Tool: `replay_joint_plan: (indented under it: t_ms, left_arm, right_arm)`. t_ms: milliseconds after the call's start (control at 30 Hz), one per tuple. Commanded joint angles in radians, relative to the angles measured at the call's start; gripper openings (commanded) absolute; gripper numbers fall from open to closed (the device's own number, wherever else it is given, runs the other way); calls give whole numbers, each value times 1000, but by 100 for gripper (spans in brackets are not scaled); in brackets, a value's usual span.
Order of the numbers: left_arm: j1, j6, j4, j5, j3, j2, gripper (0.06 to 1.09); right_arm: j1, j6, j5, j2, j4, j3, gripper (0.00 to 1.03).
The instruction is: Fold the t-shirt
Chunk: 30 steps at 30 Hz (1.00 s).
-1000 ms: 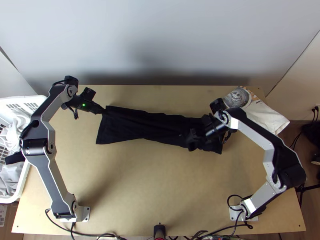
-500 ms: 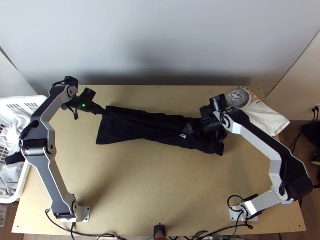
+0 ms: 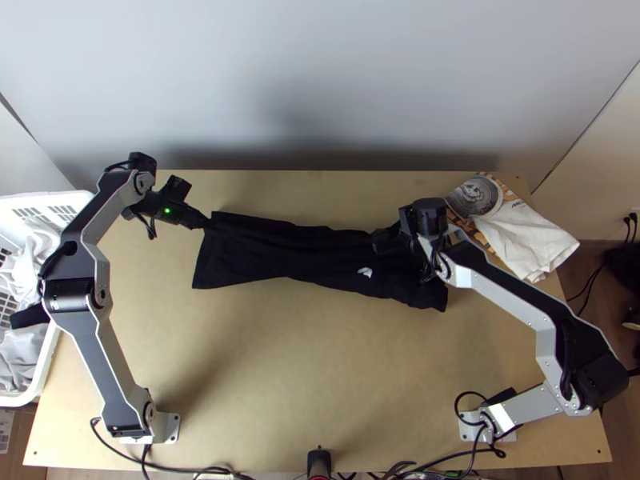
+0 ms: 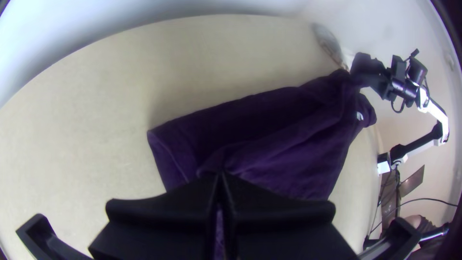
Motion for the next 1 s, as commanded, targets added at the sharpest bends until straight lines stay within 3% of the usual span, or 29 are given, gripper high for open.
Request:
replay_joint_plan:
  t_ms: [0,167,333,400,467,600,700,767,967]
  left_arm:
    - [-4,2,2,-1,-2,3,9]
    - [-11,2,5,-1,-2,4,9]
    - [-13,2,5,1,-5,3,9]
    - [-8,2,5,-1,-7,0,9]
    - [-5,3,3,-1,-8,-7,9]
    - [-1,11,-4,-1,-16,-19,9]
    - [-1,14,-6,-1,-25,-27,9]
    - [1,19,-6,-1,-30,-31,9]
    - [-5,19,-4,-1,-37,-31,9]
  right_arm:
    - [32,-124,128,-50,197,-94,98]
    - [46,-275,189,-86,387,-166,98]
    - [14,-281,208,-135,390,-115,98]
    - [14,-249,205,-154,177,-40,98]
    - [6,-152,198,-158,-57,43,98]
    - [-43,5,82,-151,-345,104,98]
    - [-127,186,-44,-50,-689,221,98]
    - [-165,247,-70,13,-914,299,98]
    - [-184,258,-78,32,-988,267,98]
